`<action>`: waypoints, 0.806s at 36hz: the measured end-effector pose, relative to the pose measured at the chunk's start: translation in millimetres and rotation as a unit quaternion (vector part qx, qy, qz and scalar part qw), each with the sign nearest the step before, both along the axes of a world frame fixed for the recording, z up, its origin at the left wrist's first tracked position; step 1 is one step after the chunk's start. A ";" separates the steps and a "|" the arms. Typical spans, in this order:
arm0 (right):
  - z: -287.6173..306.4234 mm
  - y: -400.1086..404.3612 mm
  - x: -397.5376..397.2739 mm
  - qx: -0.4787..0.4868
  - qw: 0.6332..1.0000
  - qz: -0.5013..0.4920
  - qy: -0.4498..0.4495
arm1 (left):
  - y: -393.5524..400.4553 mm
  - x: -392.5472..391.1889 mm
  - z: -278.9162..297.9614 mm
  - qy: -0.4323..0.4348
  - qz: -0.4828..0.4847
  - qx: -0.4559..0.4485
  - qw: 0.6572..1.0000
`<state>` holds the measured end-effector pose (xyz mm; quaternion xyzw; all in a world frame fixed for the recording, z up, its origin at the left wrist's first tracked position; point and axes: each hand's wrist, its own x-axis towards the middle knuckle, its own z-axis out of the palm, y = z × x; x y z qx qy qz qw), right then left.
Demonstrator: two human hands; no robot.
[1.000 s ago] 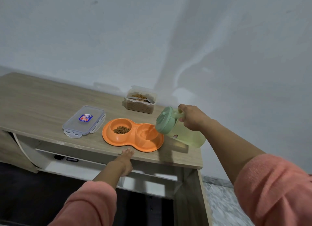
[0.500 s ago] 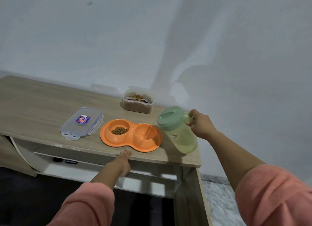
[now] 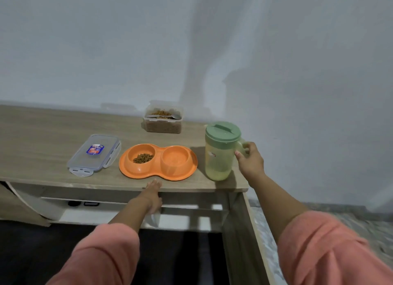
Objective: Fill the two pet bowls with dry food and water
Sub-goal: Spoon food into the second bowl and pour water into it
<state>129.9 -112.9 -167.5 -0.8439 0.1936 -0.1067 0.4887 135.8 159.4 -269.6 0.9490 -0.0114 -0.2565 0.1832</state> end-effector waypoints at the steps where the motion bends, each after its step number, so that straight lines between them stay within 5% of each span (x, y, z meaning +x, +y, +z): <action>1: -2.4 1.8 -1.4 0.010 1.000 -0.005 -0.001 | -1.1 -0.8 -0.2 -0.004 0.001 0.001 1.000; 9: -15.4 14.8 -9.3 0.078 0.993 -0.078 0.038 | -6.2 -11.3 -7.6 -0.095 0.059 -0.039 0.993; 14: -23.1 23.4 -1.7 0.176 0.944 -0.208 0.185 | -1.3 -17.1 -9.9 -0.137 0.176 -0.107 0.969; 18: -48.4 34.3 3.3 0.173 0.942 -0.123 0.258 | 10.9 -12.6 -5.8 -0.150 0.258 -0.125 0.946; 29: -57.9 94.7 22.0 0.150 0.957 -0.021 0.249 | 66.5 49.8 -0.2 -0.157 0.313 -0.122 0.929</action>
